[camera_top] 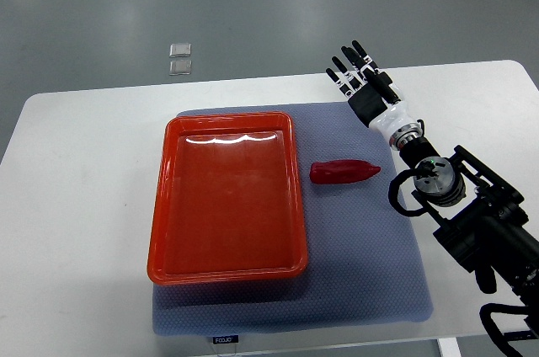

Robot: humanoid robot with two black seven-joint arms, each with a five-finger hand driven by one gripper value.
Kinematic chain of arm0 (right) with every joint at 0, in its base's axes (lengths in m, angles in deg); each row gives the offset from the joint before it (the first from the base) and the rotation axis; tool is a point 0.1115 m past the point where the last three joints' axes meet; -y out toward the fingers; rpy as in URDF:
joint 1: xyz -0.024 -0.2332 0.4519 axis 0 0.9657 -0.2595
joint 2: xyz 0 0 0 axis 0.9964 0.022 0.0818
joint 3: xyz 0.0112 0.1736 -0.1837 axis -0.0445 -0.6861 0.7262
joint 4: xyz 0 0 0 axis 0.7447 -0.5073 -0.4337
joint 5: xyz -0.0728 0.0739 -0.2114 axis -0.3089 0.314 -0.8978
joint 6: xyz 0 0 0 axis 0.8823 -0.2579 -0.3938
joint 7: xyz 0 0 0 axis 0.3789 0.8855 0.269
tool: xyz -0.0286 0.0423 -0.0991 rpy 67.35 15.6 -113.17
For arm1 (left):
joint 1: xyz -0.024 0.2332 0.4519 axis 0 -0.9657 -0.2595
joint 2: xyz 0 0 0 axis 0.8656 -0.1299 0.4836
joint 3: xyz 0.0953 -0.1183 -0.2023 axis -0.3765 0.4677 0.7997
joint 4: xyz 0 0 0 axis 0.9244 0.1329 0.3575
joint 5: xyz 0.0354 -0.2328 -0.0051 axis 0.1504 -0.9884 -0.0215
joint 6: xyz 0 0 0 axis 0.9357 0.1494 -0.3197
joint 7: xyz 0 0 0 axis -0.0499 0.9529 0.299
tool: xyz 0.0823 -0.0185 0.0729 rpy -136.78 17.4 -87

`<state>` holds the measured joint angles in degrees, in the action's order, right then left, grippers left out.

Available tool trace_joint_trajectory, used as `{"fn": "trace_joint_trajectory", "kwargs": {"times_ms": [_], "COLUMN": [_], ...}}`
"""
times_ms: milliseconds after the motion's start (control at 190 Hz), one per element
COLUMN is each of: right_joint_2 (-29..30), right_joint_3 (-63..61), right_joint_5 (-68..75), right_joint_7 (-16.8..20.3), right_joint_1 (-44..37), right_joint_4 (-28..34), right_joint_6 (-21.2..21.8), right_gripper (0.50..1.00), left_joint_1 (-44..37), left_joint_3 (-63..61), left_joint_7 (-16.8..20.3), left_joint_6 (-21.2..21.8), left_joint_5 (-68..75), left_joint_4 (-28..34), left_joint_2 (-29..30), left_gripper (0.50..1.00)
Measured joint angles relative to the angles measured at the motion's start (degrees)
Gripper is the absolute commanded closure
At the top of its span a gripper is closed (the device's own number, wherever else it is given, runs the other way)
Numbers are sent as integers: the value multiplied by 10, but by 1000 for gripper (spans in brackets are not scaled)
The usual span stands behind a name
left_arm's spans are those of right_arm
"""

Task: Place red pepper on red tray
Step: 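Move the right hand toward the red pepper beside the tray, then lower the right hand over the red pepper and close fingers around it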

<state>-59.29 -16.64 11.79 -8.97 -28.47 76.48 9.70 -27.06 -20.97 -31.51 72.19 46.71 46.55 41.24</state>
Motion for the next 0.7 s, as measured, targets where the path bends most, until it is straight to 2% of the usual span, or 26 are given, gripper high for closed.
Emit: {"fn": "trace_joint_trajectory", "kwargs": {"times_ms": [432, 585, 701], "right_joint_2": [-14, -74, -137], "right_joint_3": [23, 124, 228], "right_joint_5": [-34, -182, -322], "right_joint_7": [6, 41, 86], "right_joint_1": [-15, -63, -111], "right_joint_4": [6, 23, 70], "right_joint_6": [8, 37, 43], "right_gripper": [585, 585, 585], "left_joint_1": [0, 1, 1], "left_joint_3": [0, -1, 0], "left_joint_7": [0, 0, 0], "left_joint_6": [0, 0, 0], "left_joint_5": [0, 0, 0], "left_joint_4": [0, 1, 1], "left_joint_2": [0, 0, 0], "left_gripper": [500, 500, 500]}}
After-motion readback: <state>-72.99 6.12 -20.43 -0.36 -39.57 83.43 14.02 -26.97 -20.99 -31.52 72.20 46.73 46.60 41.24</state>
